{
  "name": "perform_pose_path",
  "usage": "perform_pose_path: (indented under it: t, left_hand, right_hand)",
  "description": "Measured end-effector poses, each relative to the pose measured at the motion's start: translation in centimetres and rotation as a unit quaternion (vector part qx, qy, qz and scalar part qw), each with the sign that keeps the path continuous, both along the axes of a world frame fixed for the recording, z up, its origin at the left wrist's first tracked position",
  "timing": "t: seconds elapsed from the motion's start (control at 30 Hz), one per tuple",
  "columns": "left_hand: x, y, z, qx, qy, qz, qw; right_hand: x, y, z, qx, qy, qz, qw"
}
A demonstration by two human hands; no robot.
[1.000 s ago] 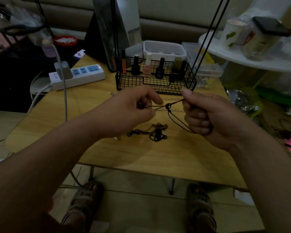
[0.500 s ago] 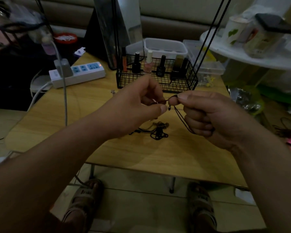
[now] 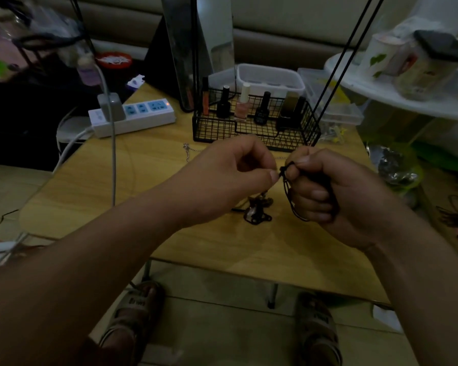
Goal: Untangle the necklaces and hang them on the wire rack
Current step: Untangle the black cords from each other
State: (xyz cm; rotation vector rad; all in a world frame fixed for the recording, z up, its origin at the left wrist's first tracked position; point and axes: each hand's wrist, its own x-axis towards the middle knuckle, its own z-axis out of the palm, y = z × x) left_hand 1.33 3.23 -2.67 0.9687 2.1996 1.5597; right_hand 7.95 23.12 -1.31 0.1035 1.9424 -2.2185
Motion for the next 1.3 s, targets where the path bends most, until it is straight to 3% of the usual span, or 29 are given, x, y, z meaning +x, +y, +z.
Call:
perform_pose_path:
  t: [0.1, 0.43, 0.7, 1.0, 1.17, 1.3]
  left_hand:
    - [0.1, -0.1, 0.1, -0.004, 0.025, 0.001, 1.000]
    - [0.7, 0.1, 0.2, -0.013, -0.006, 0.018, 1.000]
    - [0.3, 0.2, -0.4, -0.021, 0.037, 0.004, 0.999]
    - [-0.7, -0.5, -0.2, 0.026, -0.049, 0.038, 0.998]
    - [-0.5, 0.0, -0.1, 0.043, -0.095, 0.019, 0.994]
    - [-0.3, 0.3, -0.1, 0.047, -0.087, 0.004, 0.995]
  right_hand:
    - [0.0, -0.3, 0.0, 0.021, 0.009, -0.013, 1.000]
    - [0.0, -0.8, -0.2, 0.084, 0.035, -0.025, 0.996]
    - [0.2, -0.8, -0.6, 0.132, 0.047, 0.001, 0.990]
    - [0.4, 0.4, -0.1, 0.168, 0.060, -0.095, 0.979]
    - [0.8, 0.0, 0.0, 0.188, 0.045, -0.060, 0.979]
    - [1.0, -0.9, 0.2, 0.122, 0.016, -0.013, 0.992]
